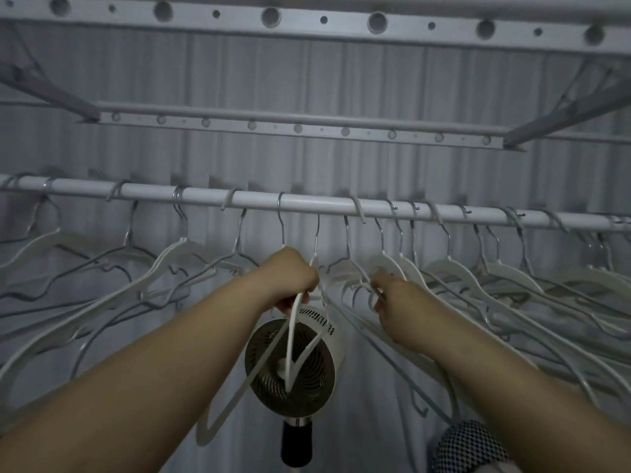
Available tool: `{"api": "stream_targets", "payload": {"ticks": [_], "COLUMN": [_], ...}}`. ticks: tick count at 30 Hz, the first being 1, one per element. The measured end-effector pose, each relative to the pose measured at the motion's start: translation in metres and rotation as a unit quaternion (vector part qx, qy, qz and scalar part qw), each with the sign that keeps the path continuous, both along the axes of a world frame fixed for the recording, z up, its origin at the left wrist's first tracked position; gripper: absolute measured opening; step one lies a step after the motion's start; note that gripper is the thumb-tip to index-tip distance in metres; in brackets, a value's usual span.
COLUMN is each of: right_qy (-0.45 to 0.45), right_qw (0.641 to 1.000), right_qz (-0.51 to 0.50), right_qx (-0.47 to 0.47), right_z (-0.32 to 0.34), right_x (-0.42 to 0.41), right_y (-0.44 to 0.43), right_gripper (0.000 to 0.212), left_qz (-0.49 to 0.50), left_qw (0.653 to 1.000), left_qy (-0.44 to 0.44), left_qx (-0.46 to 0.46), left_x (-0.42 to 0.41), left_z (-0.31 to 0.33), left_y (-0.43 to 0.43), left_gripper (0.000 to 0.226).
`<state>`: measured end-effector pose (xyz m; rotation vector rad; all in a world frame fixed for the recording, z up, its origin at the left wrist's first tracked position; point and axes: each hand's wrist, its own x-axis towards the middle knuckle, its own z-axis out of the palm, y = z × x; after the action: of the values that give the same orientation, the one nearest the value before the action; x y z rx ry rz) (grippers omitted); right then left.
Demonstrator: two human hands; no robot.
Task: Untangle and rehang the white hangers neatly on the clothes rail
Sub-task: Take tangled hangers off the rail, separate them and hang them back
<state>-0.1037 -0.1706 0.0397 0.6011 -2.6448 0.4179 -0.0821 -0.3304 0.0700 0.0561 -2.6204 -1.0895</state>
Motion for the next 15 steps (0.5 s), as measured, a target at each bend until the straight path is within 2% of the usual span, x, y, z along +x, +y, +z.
{"api": "stream_targets", "payload": {"ticks": [2,11,15], "right_qy": [0.005,0.03,0.05], "right_qw": [1.0,0.999,0.999], "right_qz": [-0.009,-0.02,-0.021], "right_qx": [-0.001,-0.017,-0.002], "right_z": [-0.003,-0.005,-0.004], "right_x": [-0.001,0.002,0.003], "right_y": [0.001,0.003,0.002], "right_gripper": [0.032,0.04,0.033], "left_qz": [0.008,0.028,0.027], "left_qw": [1.0,0.995,0.991], "left_qy": [0.003,-0.008,-0.033], "left_qx": [-0.012,-0.092,-0.128], "left_x": [-0.001,-0.003,-0.003], "left_z": [-0.001,-0.006,-0.012], "left_y": [0.0,-0.005,-0.006], "left_gripper": [0.024,0.025,0.025]}}
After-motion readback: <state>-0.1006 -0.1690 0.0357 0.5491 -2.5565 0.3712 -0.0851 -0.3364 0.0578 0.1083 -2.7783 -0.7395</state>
